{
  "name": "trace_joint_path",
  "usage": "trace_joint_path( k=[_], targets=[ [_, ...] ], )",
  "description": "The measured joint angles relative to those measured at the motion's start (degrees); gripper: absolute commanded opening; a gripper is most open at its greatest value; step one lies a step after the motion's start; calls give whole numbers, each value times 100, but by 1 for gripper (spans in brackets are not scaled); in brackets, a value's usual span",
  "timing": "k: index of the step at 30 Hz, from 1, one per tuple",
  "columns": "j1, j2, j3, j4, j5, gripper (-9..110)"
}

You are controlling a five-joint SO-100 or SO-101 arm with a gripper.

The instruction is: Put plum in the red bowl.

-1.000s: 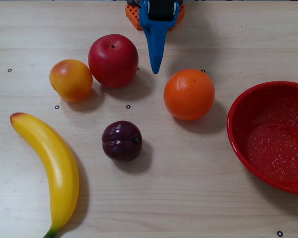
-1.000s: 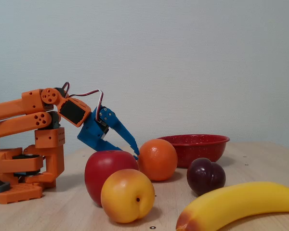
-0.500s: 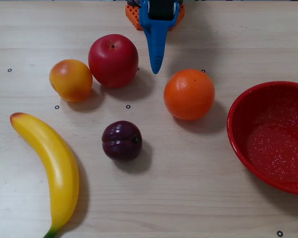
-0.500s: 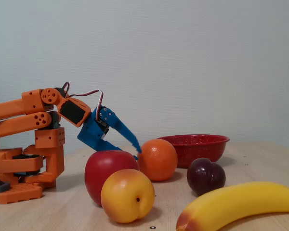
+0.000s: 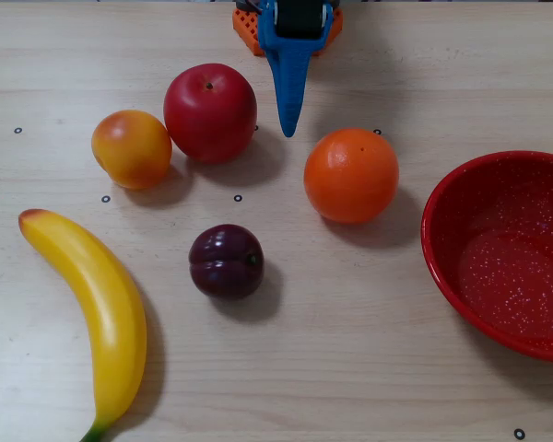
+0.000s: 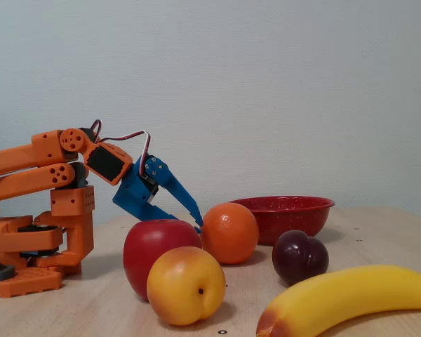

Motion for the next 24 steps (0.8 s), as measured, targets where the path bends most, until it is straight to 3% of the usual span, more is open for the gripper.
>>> trace_joint_path(
  k=[14, 24],
  targets=[
    [9, -229, -765, 1485, -281, 0],
    [0, -1037, -2373, 2109, -554, 0]
  ],
)
